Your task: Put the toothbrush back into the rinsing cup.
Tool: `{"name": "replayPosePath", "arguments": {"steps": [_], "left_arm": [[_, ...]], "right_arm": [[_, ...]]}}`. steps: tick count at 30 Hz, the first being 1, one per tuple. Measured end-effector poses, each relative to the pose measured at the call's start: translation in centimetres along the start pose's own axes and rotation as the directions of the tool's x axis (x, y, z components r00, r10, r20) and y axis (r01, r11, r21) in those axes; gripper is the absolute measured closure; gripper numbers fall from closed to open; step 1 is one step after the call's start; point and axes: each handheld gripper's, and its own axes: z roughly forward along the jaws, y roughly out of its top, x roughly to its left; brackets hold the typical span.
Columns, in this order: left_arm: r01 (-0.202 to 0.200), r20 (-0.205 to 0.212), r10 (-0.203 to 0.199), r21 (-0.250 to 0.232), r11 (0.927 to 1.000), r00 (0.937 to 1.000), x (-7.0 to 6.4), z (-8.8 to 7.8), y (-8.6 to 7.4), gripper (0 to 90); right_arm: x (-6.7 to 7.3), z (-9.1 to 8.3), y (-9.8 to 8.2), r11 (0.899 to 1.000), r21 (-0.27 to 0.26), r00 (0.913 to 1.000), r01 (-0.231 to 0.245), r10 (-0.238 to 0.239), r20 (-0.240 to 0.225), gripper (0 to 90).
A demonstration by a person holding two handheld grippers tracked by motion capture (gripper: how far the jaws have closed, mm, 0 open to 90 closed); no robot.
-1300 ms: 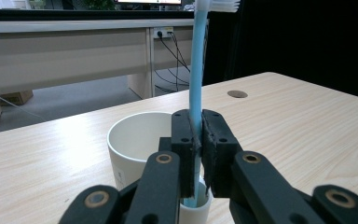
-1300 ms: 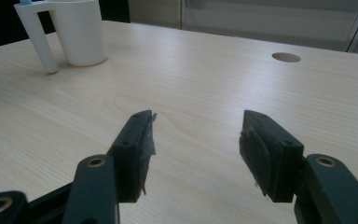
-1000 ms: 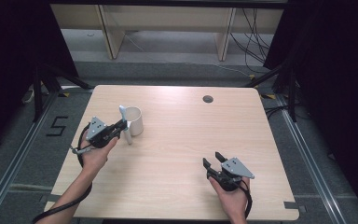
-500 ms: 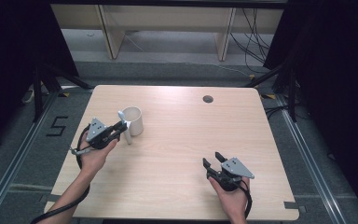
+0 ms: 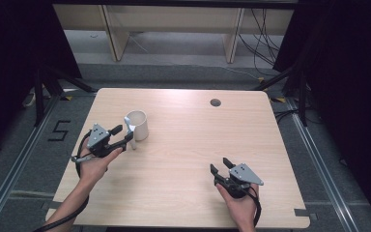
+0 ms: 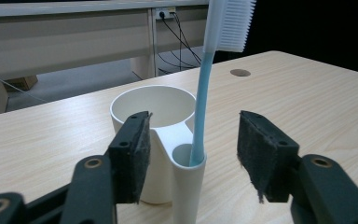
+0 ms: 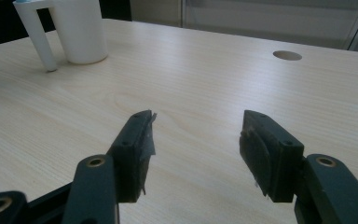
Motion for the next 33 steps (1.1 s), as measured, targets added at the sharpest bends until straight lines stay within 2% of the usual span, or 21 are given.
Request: {"name": "replayPosePath", "arguments": {"steps": [1,2,3,4,7,8,10,14,15,16,17,18,23,24,27,29,31,32,33], "left_arm": [[-0.001,-0.003,0.001,0.007,1.0,1.0,0.0,-0.2,0.0,42.0],[0.001,-0.005,-0.001,0.005,1.0,1.0,-0.1,-0.3,0.0,40.9],[-0.002,-0.006,0.002,0.008,1.0,1.0,0.0,-0.4,0.0,40.2],[0.0,-0.006,0.0,0.008,1.0,1.0,0.0,-0.5,0.0,39.7],[0.001,-0.01,-0.001,0.005,1.0,0.9999,-0.1,-0.9,0.0,38.2],[-0.006,-0.015,0.006,0.018,0.9998,0.9999,-0.1,-1.2,0.0,37.9],[-0.004,-0.008,0.004,0.005,1.0,1.0,-0.1,-1.4,0.0,37.4],[0.009,-0.001,-0.009,0.017,0.9998,1.0,-0.2,-2.2,-0.1,36.6],[0.01,-0.003,-0.01,0.017,0.9998,0.9999,-0.3,-2.4,-0.2,36.5],[0.005,-0.002,-0.005,0.021,0.9998,1.0,-0.3,-2.6,-0.2,36.3],[0.01,-0.001,-0.01,0.02,0.9997,1.0,-0.3,-2.8,-0.3,36.2],[0.008,0.001,-0.008,0.014,0.9999,1.0,-0.3,-2.9,-0.4,36.1],[0.005,0.005,-0.005,0.013,0.9999,1.0,-0.4,-3.8,-0.7,35.9],[0.004,0.004,-0.004,0.02,0.9998,1.0,-0.4,-4.1,-0.8,35.9],[0.003,0.008,-0.003,0.008,1.0,1.0,-0.4,-4.6,-1.1,35.9],[0.006,0.012,-0.006,-0.013,0.9999,0.9999,-0.4,-4.9,-1.4,35.9],[-0.001,0.004,0.001,-0.005,1.0,1.0,-0.5,-5.4,-1.6,35.9],[-0.001,0.007,0.001,-0.02,0.9998,1.0,-0.5,-5.5,-1.8,36.0],[-0.004,0.0,0.004,-0.008,1.0,1.0,-0.5,-5.8,-1.9,36.0]], "right_arm": [[0.2,-0.1,0.0,1.0,0.006,0.9997,-0.026,0.026,0.001,44.8],[0.2,-0.1,0.0,1.0,0.009,0.9996,-0.029,0.029,0.0,44.8],[0.2,-0.1,0.0,1.0,0.006,0.9997,-0.023,0.023,0.001,44.8],[-0.1,0.0,0.0,1.0,-0.006,1.0,0.005,-0.005,0.005,44.8],[0.0,0.0,0.0,1.0,0.001,1.0,-0.001,0.001,0.001,44.7],[0.0,0.0,0.0,1.0,-0.003,1.0,0.0,0.0,0.001,44.7],[-0.1,0.0,0.0,1.0,0.0,0.9999,0.014,-0.014,-0.001,44.7],[-0.2,-0.1,0.0,1.0,0.005,0.9999,0.015,-0.015,0.004,44.7],[-0.1,-0.1,0.0,1.0,0.015,1.0,-0.009,0.009,-0.004,44.7],[-0.1,-0.2,0.0,1.0,0.026,1.0,-0.005,0.005,-0.001,44.7],[-0.2,-0.1,0.0,1.0,0.008,0.9999,0.012,-0.012,0.005,44.7],[0.0,-0.2,0.0,1.0,0.018,0.9997,-0.024,0.024,0.0,44.7],[0.1,-0.3,0.0,0.999,0.022,0.9995,-0.032,0.033,-0.002,44.6],[0.1,-0.1,-0.1,0.999,0.003,0.9995,-0.032,0.032,-0.004,44.7],[-0.2,-0.1,0.0,1.0,0.008,1.0,0.007,-0.007,-0.003,44.7],[-0.2,-0.1,0.0,1.0,0.011,1.0,0.009,-0.009,0.0,44.6],[-0.1,-0.1,-0.1,1.0,0.005,1.0,0.006,-0.006,0.0,44.7],[-0.1,0.0,-0.1,1.0,0.004,1.0,0.003,-0.003,0.002,44.6],[-0.2,0.0,-0.1,1.0,0.008,1.0,0.01,-0.01,0.0,44.7]]}}
